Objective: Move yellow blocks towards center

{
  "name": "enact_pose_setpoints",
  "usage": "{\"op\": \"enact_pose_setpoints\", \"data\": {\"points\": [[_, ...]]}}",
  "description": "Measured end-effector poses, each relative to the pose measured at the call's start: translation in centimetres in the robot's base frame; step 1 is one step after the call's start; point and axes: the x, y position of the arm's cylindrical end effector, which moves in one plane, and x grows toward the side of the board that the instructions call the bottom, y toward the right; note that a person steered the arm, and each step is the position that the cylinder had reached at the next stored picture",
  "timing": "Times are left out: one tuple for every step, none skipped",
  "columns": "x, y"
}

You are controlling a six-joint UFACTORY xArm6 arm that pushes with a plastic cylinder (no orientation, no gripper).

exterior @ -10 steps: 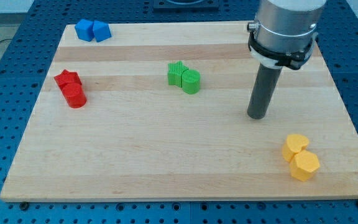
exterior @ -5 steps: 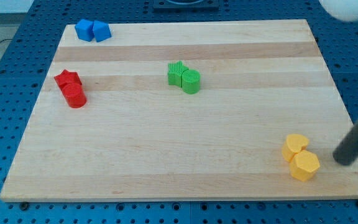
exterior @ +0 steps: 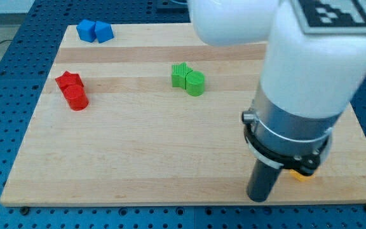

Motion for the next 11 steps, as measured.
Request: {"op": "enact_pose_setpoints", "data": {"points": [[0.0, 3.8], [0.0, 9.6], [-0.3, 10.9], [-3.0, 8.6], [-6.4, 5.9], [-9.0, 3.4], [-9.5, 3.0], [-7.5, 5.1], [-6.4, 9.4], [-8.1, 12.9], [-10.5, 11.5]]}}
